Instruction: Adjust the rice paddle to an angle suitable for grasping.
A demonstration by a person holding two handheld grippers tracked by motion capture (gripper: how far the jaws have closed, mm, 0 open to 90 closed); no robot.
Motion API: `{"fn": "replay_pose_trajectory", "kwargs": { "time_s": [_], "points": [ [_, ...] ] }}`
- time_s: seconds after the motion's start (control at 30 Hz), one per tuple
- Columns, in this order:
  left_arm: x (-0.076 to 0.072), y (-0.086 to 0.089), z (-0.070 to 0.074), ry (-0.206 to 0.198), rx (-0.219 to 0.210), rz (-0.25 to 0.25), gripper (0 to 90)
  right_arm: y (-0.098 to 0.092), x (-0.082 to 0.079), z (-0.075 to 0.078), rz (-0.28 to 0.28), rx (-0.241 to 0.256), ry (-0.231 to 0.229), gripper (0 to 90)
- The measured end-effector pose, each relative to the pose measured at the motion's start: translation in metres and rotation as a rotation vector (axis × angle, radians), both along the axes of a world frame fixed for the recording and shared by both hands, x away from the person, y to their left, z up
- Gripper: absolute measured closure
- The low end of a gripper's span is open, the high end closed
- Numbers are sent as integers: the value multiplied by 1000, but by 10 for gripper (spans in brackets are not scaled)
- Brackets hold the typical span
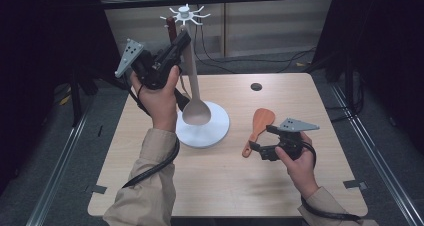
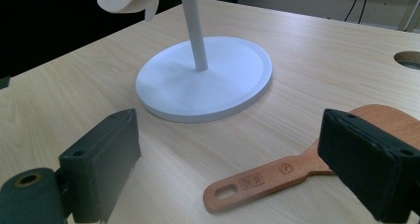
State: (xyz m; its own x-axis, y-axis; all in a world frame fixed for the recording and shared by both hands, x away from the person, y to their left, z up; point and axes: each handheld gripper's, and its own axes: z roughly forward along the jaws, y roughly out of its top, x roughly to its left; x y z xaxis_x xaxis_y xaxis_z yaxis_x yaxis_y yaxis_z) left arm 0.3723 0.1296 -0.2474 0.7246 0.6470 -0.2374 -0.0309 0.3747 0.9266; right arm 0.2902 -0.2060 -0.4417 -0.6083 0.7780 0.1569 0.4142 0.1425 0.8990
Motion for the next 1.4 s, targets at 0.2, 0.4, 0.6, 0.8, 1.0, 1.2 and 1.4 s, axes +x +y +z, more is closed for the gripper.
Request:
{"fn": "replay_pose_trajectory", "kwargs": {
  "time_s": [0.2, 0.4, 0.6, 0.8, 1.0, 1.2, 1.4],
  "points": [
    [3, -4, 4, 0, -5, 0, 900, 0, 0, 0, -1, 0, -1, 84],
    [3, -4, 3, 0, -11, 12, 900, -1, 0, 1, 1, 4, 1, 84],
    [3, 1, 3, 4, -17, 27, 900, -1, 0, 1, 0, 5, 2, 84],
    [4, 8, 3, 12, -40, 37, 900, -1, 0, 0, 0, 1, 1, 84],
    [5, 14, 3, 17, -42, 47, 900, -1, 0, 0, -1, -1, 1, 84],
    [6, 16, 3, 22, -46, 55, 900, -1, 0, 0, 0, -1, 0, 84],
    [7, 18, 3, 24, -42, 57, 900, -2, 0, -1, 1, -4, 1, 84]
  ]
}}
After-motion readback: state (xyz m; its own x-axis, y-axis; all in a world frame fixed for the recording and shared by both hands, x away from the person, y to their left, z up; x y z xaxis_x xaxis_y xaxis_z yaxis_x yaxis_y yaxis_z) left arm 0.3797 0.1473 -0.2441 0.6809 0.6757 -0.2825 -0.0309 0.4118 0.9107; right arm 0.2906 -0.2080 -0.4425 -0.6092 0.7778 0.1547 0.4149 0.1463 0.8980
